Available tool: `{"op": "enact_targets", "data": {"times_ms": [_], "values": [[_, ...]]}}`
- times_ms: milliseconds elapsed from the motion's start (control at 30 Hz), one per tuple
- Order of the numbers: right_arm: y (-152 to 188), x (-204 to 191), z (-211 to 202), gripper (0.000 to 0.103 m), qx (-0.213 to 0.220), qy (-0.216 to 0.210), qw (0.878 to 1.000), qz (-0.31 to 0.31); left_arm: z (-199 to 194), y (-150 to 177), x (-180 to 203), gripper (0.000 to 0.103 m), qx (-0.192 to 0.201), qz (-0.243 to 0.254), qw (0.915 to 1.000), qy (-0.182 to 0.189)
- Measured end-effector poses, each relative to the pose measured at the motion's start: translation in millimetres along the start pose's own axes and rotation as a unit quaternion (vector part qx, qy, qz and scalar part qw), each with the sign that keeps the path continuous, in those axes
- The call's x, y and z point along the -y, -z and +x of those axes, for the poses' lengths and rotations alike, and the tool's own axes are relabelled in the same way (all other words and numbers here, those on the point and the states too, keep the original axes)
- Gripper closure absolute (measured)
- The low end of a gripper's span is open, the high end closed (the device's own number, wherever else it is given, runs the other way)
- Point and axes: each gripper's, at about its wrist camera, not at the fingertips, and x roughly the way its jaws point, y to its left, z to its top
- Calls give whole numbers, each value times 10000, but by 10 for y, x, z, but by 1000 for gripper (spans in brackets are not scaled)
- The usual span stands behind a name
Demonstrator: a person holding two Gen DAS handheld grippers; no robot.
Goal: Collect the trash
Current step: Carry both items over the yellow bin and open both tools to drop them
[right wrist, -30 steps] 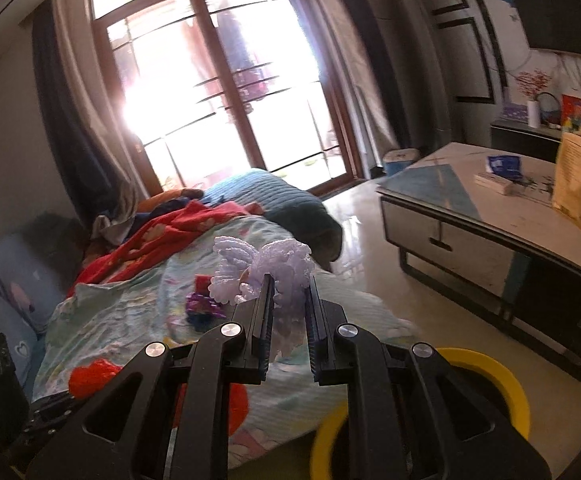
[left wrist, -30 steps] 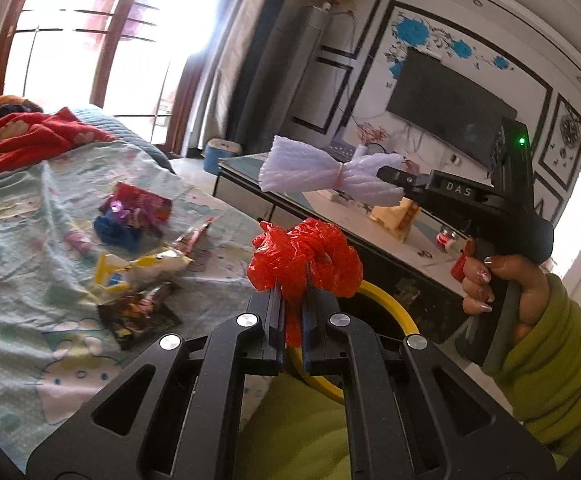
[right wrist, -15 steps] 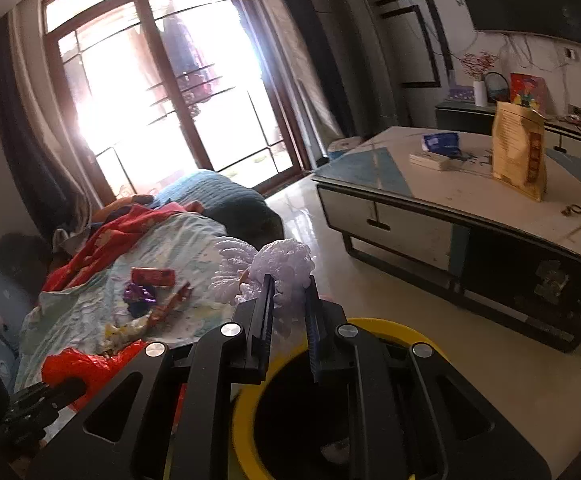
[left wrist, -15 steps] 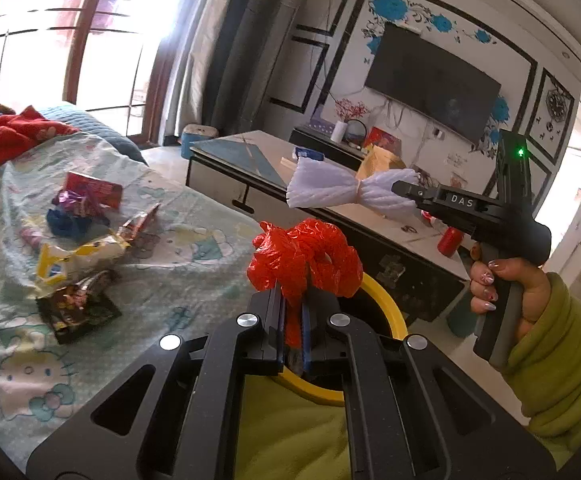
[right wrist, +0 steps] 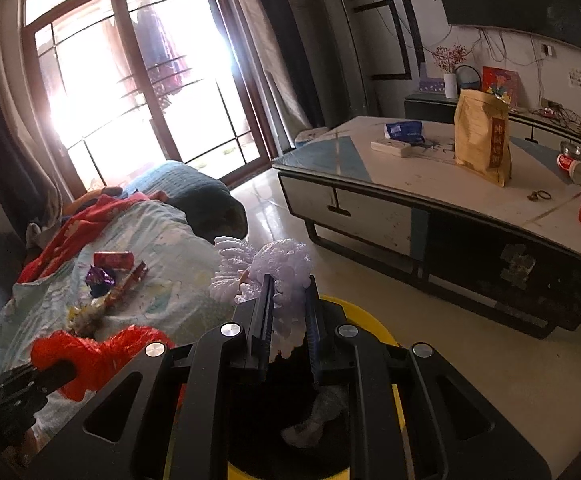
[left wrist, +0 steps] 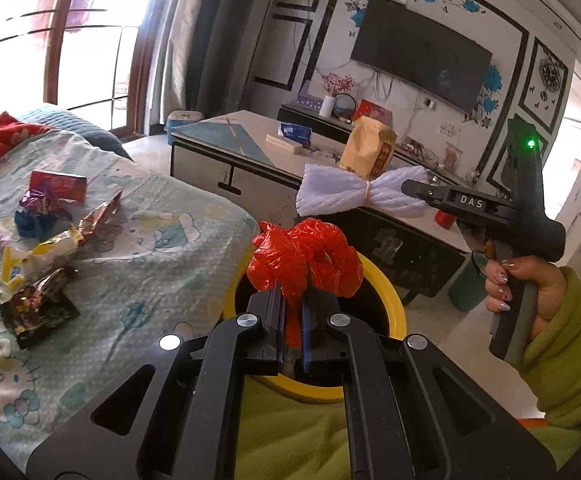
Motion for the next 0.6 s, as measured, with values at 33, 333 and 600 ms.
{"op": "enact_targets", "data": {"times_ms": [33,333,600], "values": [[21,17,2,88,-28,39,10000,-13,28,1,10,101,-30,26,10000,-8],[198,209,62,88,-315,285,9991,22,263,46,116,101,-288,169,9994,-7],[311,316,181,86,-616,336,9975,82,454,99,201,101,-538,295,9981,47]]}}
